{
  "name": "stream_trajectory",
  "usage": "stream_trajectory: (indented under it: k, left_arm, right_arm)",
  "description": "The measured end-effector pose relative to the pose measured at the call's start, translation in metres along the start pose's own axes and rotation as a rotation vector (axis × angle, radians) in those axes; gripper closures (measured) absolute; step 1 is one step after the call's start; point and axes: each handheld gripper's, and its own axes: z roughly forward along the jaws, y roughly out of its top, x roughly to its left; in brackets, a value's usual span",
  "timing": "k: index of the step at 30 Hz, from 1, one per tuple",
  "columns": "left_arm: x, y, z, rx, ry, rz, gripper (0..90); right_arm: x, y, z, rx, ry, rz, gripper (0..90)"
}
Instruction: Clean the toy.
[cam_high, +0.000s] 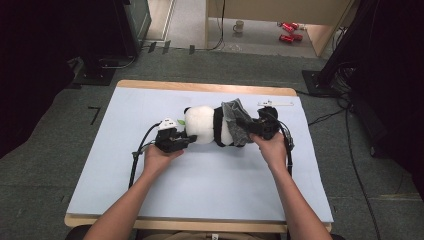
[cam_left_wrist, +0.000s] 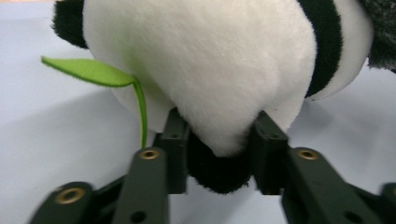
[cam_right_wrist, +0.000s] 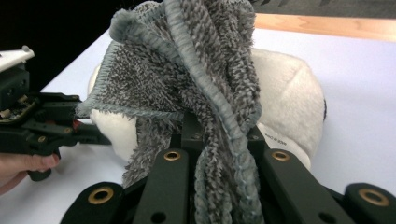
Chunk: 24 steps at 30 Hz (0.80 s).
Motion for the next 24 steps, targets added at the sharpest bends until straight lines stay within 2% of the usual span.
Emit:
stream_trajectory:
  k: [1,3,4,6,8,10,11,12,14,17,19,24]
  left_arm:
    - [-0.001,-0.001,-0.002,0.003,-0.007,-0.014,68.6]
    - [-0.003,0.0,-0.01,0.031,-0.002,-0.012,69.1]
    - [-0.004,0.002,-0.014,0.039,-0.011,-0.021,69.3]
    - [-0.008,0.004,-0.021,0.053,-0.007,-0.009,69.7]
    - [-0.012,0.006,-0.029,0.078,-0.025,-0.027,70.0]
    - [-0.018,0.003,-0.037,0.099,-0.021,-0.015,69.9]
    - [-0.02,0.001,-0.04,0.098,-0.017,-0.021,69.9]
    - [-0.021,-0.002,-0.045,0.095,-0.022,-0.05,69.9]
    - [-0.023,-0.006,-0.048,0.091,-0.019,-0.066,69.6]
    - [-0.022,-0.009,-0.043,0.08,-0.014,-0.069,69.2]
    - [-0.017,-0.008,-0.041,0.068,-0.016,-0.097,69.1]
    - [-0.022,-0.008,-0.039,0.056,-0.011,-0.091,68.9]
  right_arm:
    - [0.002,0.002,-0.001,0.0,0.003,0.003,79.1]
    - [0.008,0.006,-0.007,0.003,0.015,0.007,79.3]
    - [0.014,0.009,-0.01,-0.003,0.024,-0.003,79.2]
    - [0.024,0.013,-0.014,-0.017,0.041,-0.022,79.2]
    - [0.035,0.016,-0.015,-0.024,0.067,-0.036,79.2]
    - [0.048,0.018,-0.013,-0.021,0.089,-0.061,79.1]
    - [0.056,0.017,-0.011,-0.015,0.103,-0.076,79.1]
    - [0.06,0.016,-0.009,-0.008,0.114,-0.081,79.1]
    - [0.072,0.013,-0.002,0.017,0.153,-0.086,79.2]
    - [0.087,0.007,0.011,0.046,0.187,-0.098,79.1]
    - [0.095,0.001,0.023,0.077,0.195,-0.114,79.2]
    - [0.104,-0.016,0.049,0.131,0.209,-0.126,79.0]
